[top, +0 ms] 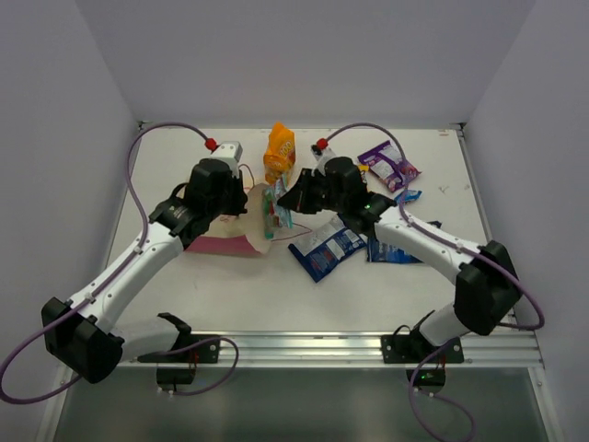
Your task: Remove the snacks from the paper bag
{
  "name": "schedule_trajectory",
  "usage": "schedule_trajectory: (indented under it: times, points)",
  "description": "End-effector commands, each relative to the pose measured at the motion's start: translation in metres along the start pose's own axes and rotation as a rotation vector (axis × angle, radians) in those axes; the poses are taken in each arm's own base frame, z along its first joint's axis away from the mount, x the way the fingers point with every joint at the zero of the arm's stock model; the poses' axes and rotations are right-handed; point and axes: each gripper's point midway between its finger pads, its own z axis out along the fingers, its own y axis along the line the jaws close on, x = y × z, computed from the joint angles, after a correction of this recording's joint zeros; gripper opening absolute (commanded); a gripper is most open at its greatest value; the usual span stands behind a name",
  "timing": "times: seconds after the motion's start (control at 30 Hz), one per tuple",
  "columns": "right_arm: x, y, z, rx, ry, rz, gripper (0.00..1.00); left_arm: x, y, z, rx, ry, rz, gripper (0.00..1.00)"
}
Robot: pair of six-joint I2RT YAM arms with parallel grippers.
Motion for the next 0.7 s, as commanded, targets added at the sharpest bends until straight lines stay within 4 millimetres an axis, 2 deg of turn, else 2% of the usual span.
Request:
schedule_trajectory:
  times: [0.0,0.03,0.1,0.13,0.2,0.23,0.3,0.4,0.43,0.5,0.57,0.6,0.63,0.67]
  points:
    - [-0.012,-0.011,-0.034,0.036,-0.022,-0.084,0.00,-0.013,0.010,0.000,-0.051,-0.033,0.021,0.00]
    - [-0.024,-0.017,-0.049,0.054,-0.049,-0.080,0.00,-0.014,0.012,0.000,-0.055,-0.034,0.021,0.00]
    - [-0.038,-0.026,-0.066,0.073,-0.088,-0.090,0.00,-0.013,0.017,0.000,-0.069,-0.028,0.022,0.00]
    - [-0.051,-0.040,-0.078,0.110,-0.121,-0.073,0.00,-0.013,0.020,0.000,-0.077,-0.027,0.019,0.00]
    - [-0.074,-0.045,-0.103,0.133,-0.197,-0.096,0.00,-0.011,0.025,-0.001,-0.089,-0.022,0.023,0.00]
    - [-0.089,-0.058,-0.118,0.174,-0.237,-0.084,0.00,-0.012,0.028,-0.001,-0.098,-0.024,0.019,0.00]
    - [-0.110,-0.066,-0.141,0.218,-0.311,-0.091,0.00,-0.012,0.032,-0.001,-0.102,-0.024,0.011,0.00]
    - [-0.139,-0.105,-0.177,0.359,-0.423,-0.035,0.00,-0.014,0.034,-0.004,-0.098,-0.030,0.009,0.00]
    - [-0.150,-0.129,-0.194,0.431,-0.469,0.012,0.00,-0.015,0.034,-0.005,-0.094,-0.033,0.012,0.00]
    - [-0.160,-0.157,-0.212,0.506,-0.522,0.076,0.00,-0.018,0.033,-0.008,-0.084,-0.042,0.009,0.00]
    - [-0.174,-0.195,-0.243,0.606,-0.609,0.171,0.00,-0.019,0.032,-0.010,-0.073,-0.045,0.012,0.00]
    - [-0.177,-0.211,-0.246,0.636,-0.614,0.204,0.00,-0.019,0.032,-0.011,-0.072,-0.048,0.011,0.00]
    - [-0.189,-0.223,-0.261,0.665,-0.655,0.238,0.00,-0.018,0.031,-0.011,-0.064,-0.045,0.012,0.00]
    - [-0.194,-0.231,-0.266,0.683,-0.670,0.257,0.00,-0.018,0.030,-0.011,-0.061,-0.046,0.011,0.00]
